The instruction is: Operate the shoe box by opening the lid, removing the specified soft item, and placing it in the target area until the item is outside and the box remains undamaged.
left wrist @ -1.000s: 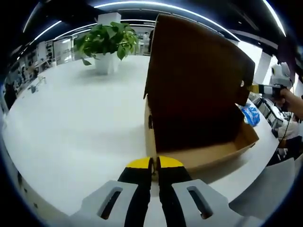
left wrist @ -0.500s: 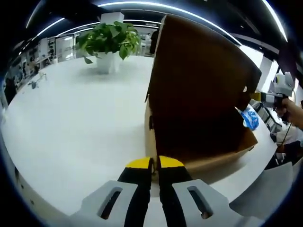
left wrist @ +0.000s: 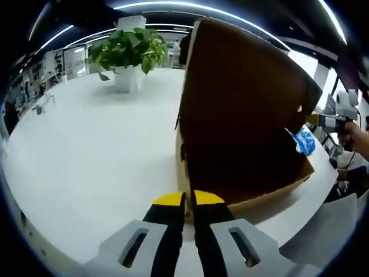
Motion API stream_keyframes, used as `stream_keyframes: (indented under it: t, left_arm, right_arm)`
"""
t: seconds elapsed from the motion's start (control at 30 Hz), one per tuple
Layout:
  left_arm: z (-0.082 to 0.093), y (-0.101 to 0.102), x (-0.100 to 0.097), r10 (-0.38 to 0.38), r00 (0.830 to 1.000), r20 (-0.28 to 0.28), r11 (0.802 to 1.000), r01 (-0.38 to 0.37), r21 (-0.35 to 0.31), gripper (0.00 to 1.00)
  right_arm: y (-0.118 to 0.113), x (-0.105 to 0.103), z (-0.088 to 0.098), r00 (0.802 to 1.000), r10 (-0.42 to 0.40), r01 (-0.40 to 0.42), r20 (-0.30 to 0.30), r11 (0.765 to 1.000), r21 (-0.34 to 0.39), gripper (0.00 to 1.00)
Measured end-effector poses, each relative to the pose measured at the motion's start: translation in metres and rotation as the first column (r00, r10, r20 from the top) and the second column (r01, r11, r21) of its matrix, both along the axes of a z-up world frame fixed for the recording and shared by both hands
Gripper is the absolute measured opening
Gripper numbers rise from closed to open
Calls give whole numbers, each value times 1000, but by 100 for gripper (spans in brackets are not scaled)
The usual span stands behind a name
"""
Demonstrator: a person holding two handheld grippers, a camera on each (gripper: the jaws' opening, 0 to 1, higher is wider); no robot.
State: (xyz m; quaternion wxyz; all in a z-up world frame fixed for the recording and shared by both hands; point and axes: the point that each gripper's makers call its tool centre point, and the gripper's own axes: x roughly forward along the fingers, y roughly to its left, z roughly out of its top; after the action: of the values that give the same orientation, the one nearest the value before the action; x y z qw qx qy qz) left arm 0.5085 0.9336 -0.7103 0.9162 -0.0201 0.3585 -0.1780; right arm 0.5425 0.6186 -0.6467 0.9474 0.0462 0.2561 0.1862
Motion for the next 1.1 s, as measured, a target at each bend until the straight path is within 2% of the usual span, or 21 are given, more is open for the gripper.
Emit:
stream_keyframes:
  t: [0.17,0.4,0.8,1.1]
  left_arm:
    - [15,3,7,2,999,35,1000,-2,2,3]
    - [43,3,20,1,993,117,1000,-1,1,4]
    - [108,-9,43,-54,964,259,998,43,49,5]
    - [125,-17,52,-115,951,287,991,91,95,4]
  right_arm:
    - [1,0,0,1000,-11,11,-1,1000,10,1]
    - [1,-2,-1,1000,-8,8,-1,1000,5,2]
    - [2,-5,-3,1000,0,0,0,1000,-6,2]
    - [2,-8,-5,1000,7,-7,-2,1000,-9,2]
